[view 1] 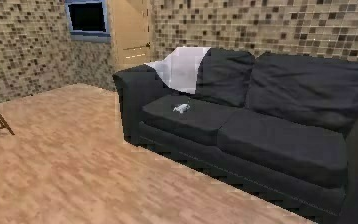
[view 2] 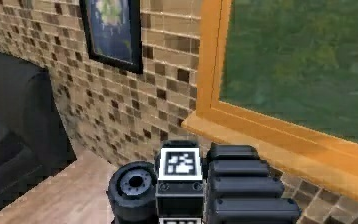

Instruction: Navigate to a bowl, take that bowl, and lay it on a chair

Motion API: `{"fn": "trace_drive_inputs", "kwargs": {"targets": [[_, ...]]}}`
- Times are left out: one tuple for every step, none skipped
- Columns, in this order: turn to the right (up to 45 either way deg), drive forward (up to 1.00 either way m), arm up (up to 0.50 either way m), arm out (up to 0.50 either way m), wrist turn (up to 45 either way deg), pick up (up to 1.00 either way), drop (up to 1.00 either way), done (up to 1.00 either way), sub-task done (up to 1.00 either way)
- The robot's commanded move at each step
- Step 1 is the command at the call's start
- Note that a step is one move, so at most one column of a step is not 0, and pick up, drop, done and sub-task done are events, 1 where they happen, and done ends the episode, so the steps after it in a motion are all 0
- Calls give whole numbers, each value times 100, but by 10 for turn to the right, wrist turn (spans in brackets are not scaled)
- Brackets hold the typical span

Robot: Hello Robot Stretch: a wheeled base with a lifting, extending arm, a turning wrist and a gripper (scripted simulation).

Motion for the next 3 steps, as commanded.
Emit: {"fn": "trace_drive_inputs", "kwargs": {"targets": [[-180, 0, 0, 0, 0, 0, 0, 0, 0], [0, 70, 0, 0, 0, 0, 0, 0, 0], [-180, 0, 0, 0, 0, 0, 0, 0, 0]]}}
